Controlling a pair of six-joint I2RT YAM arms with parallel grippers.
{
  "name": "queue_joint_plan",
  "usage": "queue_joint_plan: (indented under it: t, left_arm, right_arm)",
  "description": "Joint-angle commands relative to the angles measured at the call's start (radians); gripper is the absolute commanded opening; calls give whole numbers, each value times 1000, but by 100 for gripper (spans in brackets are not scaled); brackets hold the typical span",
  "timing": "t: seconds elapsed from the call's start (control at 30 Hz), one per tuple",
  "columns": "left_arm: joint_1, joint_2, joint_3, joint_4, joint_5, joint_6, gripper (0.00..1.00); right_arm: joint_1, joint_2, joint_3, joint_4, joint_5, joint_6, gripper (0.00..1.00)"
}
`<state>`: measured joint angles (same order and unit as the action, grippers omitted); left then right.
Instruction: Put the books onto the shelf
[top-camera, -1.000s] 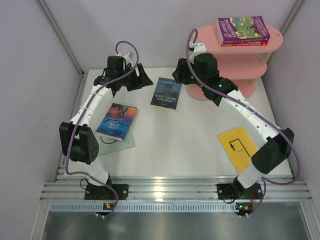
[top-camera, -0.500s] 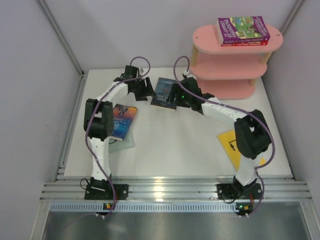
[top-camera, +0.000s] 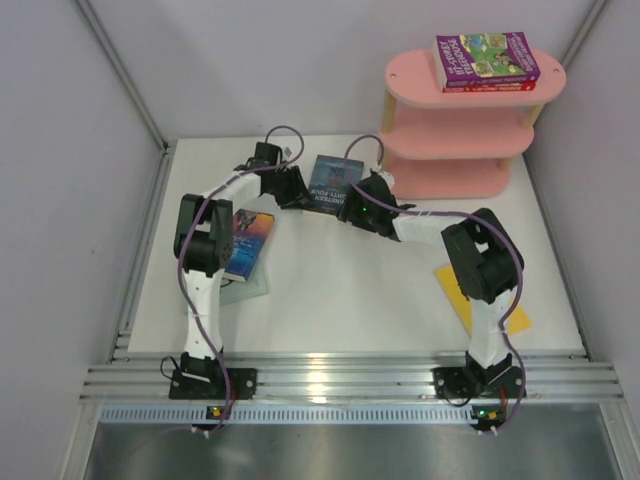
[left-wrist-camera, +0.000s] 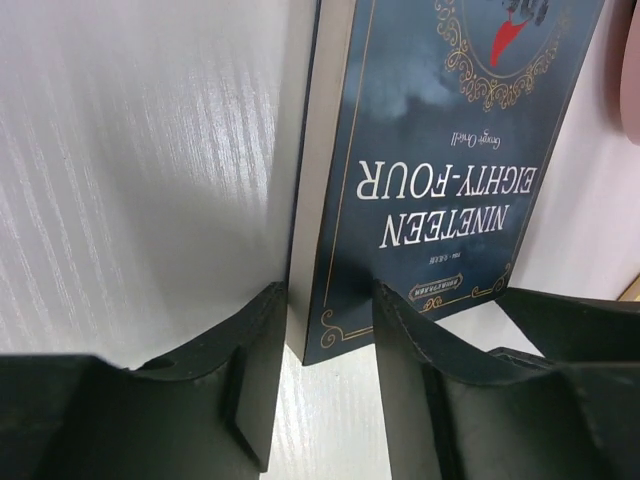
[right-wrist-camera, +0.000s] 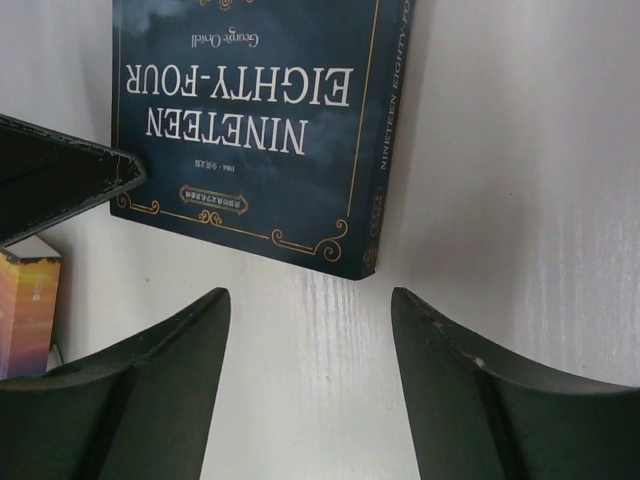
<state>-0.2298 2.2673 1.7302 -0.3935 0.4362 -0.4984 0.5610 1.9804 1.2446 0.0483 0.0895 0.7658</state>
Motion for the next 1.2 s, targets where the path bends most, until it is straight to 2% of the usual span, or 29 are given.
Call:
queue_joint_plan:
  t: [0.0,0.07,0.13,0.2,0.3,0.5,0.63,0.7,0.83,1.0,1.17]
  left_arm:
    - [-5,-23,-55,47,25,-11,45]
    - [-6,-37,-73,51,36,-22,40]
    - [-6,-46,-101,58,50,-26,33]
    - [-9,-64,-128,50,62,-37,31]
    - [-20,-109,-185,39,53,-42,27]
    - [-62,-261,-325,-37,-28,-45,29]
    - [-68,-350,-368,-61,-132,-68,43]
    - [-69,-339,-319,-85,-148,-65,52]
    - [-68,-246,-181,-119,-125,-42,57]
    - [-49,-125,38,-174,-157,-23,59]
    - [-17,-29,117,-171,-163,-45,58]
  right_arm:
    - [-9,20,-28,143,-20,40,64]
    - [-13,23,-45,177,-59,38,61]
    - [-13,17,-57,212,-85,33,51]
    - [-13,5,-88,226,-115,26,42]
    - [-15,-38,-161,249,-167,4,36]
    - [-13,-254,-414,217,-197,-45,34]
    - [-16,-383,-505,163,-165,-63,41]
    - [-26,-390,-484,141,-145,-86,44]
    - [-73,-315,-373,108,-137,-103,49]
    - [-130,-207,-237,119,-131,-125,54]
    - [-139,-62,-82,130,-149,-149,54]
